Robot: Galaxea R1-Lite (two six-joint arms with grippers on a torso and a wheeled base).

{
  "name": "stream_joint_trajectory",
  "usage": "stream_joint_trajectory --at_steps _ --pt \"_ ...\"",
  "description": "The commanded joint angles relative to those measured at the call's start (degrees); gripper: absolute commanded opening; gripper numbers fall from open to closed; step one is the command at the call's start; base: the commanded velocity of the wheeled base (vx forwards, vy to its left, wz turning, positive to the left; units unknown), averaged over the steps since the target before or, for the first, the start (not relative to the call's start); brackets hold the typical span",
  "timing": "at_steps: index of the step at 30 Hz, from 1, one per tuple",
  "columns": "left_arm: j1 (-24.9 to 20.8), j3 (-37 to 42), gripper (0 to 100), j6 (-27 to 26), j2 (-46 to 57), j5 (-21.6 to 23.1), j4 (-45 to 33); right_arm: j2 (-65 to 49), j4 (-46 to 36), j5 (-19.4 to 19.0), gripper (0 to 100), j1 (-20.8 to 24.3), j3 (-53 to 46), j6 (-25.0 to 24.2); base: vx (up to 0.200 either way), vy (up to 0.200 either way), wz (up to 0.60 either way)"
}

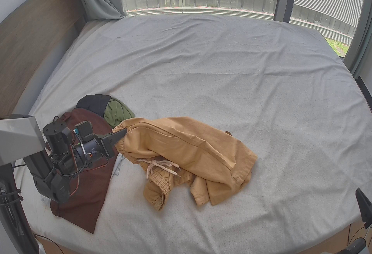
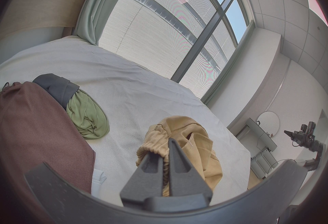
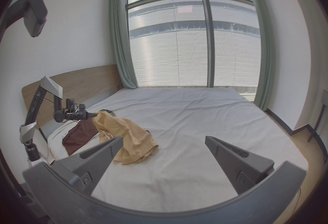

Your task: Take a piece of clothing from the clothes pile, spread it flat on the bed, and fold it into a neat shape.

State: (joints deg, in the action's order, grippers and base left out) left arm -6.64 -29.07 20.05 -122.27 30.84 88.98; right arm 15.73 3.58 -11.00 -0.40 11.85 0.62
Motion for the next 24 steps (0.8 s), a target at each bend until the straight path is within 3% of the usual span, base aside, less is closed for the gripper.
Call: stream_joint_trajectory --at_steps 1,5,8,16,24 --pt "0.05 -0.19 0 -0.19 0.37 0.45 0.05 15.12 0.63 -5.26 100 0.49 4.94 -0.62 0.0 0.0 0.0" --pt "0.23 -0.63 0 -0.37 0.37 1.06 0.14 21.01 0.9 -11.15 100 1.02 6.26 -3.08 0.0 0.0 0.0" --pt "0.32 -0.54 0 -0.28 0.63 1.15 0.14 25.23 0.99 -13.53 100 1.28 7.75 -5.37 0.0 0.0 0.0" --pt "-0.3 0.16 0 -0.37 0.63 1.15 0.14 32.09 3.18 -17.74 100 6.29 8.81 -10.47 0.0 0.0 0.0" --pt "-0.12 0.16 0 -0.28 0.54 1.15 0.14 43.25 9.42 -20.64 100 11.39 8.81 -10.82 0.0 0.0 0.0"
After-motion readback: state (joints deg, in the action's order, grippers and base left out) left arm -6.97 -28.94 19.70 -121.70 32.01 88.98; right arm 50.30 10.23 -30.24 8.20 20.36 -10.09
